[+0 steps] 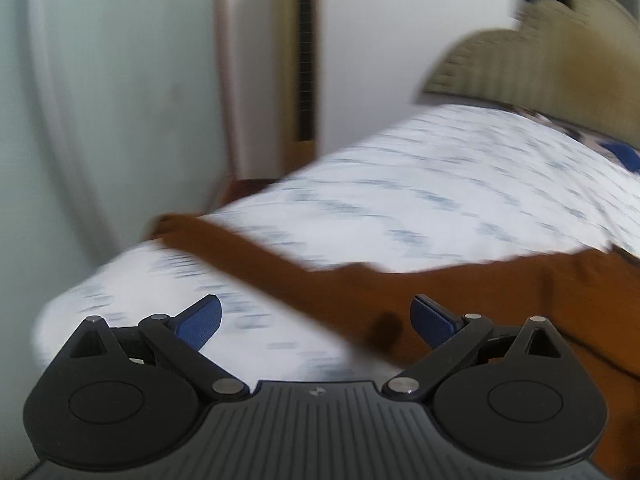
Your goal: Fold small clothes
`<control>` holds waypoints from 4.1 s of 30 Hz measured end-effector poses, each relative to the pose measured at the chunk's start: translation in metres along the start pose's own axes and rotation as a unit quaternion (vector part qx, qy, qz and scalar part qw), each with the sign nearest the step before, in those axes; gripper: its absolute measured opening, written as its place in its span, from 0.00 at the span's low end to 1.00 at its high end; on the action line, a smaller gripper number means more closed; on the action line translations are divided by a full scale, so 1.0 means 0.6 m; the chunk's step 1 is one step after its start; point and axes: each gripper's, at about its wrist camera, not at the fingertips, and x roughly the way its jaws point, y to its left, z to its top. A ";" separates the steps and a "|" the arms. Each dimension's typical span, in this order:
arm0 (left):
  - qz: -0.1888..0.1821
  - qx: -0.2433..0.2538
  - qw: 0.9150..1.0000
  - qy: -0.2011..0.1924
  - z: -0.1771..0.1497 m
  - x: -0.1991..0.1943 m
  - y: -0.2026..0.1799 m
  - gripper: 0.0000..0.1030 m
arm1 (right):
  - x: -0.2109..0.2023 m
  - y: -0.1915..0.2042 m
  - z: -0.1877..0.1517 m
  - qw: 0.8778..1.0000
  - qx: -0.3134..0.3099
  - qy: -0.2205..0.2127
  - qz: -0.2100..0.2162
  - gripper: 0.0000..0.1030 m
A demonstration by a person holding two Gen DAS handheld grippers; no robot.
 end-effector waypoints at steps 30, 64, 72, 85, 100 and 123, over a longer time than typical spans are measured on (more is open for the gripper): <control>0.051 -0.154 0.987 0.013 -0.049 -0.016 0.244 0.99 | 0.301 0.615 -0.154 0.884 -0.383 0.179 0.200 0.46; -0.114 0.031 0.993 -0.021 -0.023 -0.054 -0.018 0.99 | 0.067 0.374 0.022 0.963 -0.216 -0.015 0.163 0.12; -0.172 0.095 0.981 -0.004 -0.071 -0.042 -0.158 0.99 | 0.047 0.228 0.011 0.989 -0.127 -0.012 0.077 0.15; -0.085 0.028 0.996 -0.010 -0.087 0.001 -0.142 0.99 | 0.095 0.191 0.048 0.977 -0.160 0.089 0.113 0.38; -0.076 0.011 0.996 -0.035 -0.099 -0.009 -0.138 0.99 | 0.234 0.328 -0.053 0.835 -0.501 0.216 0.077 0.37; -0.074 -0.003 0.997 -0.037 -0.102 -0.012 -0.132 0.99 | 0.204 0.309 -0.025 0.807 -0.548 0.192 0.103 0.37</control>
